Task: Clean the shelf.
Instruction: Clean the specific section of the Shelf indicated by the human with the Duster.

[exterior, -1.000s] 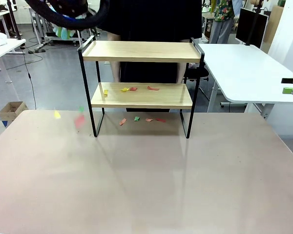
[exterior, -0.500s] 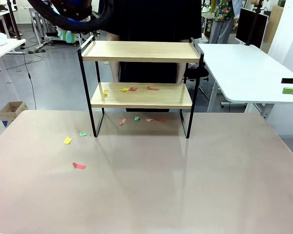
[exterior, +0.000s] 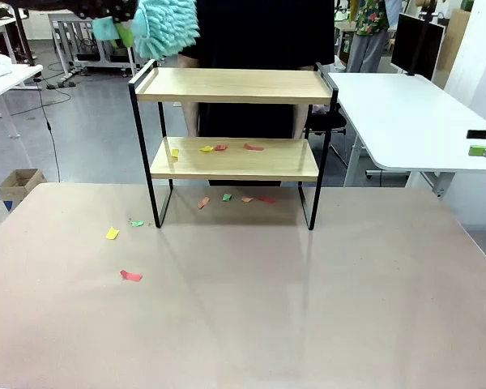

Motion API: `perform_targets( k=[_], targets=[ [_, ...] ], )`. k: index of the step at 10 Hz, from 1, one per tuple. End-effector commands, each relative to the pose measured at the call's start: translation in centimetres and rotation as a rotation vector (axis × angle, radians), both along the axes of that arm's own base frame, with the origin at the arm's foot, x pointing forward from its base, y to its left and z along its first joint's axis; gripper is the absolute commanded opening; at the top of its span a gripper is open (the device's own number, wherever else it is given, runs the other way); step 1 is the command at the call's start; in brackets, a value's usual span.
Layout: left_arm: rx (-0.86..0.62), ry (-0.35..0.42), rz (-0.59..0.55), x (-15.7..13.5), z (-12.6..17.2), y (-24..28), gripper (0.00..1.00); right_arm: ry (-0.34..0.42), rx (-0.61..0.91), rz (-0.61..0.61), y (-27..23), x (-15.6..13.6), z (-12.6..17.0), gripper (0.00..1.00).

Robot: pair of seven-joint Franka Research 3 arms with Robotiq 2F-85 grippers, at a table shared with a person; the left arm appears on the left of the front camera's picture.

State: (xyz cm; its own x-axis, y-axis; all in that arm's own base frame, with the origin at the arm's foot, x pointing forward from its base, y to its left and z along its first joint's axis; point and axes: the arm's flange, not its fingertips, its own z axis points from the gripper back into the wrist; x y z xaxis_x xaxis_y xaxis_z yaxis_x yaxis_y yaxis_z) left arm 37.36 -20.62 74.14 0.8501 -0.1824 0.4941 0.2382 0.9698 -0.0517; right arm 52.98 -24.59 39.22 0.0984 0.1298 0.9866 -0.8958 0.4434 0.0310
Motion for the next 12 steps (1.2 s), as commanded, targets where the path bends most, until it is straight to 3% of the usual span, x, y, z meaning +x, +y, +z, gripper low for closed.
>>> perform_targets(
  k=[1,2,3,9,10,12],
  targets=[
    [-0.014,0.048,-0.224,-2.1,-1.6,4.2,0.13,-0.004,-0.004,0.002,0.1,0.0,0.3,1.00],
    [0.001,0.057,-0.353,-3.2,-1.4,6.1,0.13,-0.004,-0.004,0.002,0.1,0.0,0.3,1.00],
    [-0.023,0.056,-0.406,-4.1,-1.1,7.4,0.13,-0.004,-0.004,0.002,0.1,0.0,0.3,1.00],
    [0.010,0.075,-0.411,-4.5,-1.1,7.2,0.13,-0.004,-0.004,0.002,0.1,0.0,0.3,1.00],
    [-0.054,0.054,-0.572,-4.4,0.6,6.8,0.13,-0.004,-0.004,0.002,0.1,0.0,0.3,1.00],
    [-0.093,0.132,-0.699,-3.5,1.2,10.3,0.13,-0.004,-0.004,0.002,0.1,0.0,0.3,1.00]
  ],
)
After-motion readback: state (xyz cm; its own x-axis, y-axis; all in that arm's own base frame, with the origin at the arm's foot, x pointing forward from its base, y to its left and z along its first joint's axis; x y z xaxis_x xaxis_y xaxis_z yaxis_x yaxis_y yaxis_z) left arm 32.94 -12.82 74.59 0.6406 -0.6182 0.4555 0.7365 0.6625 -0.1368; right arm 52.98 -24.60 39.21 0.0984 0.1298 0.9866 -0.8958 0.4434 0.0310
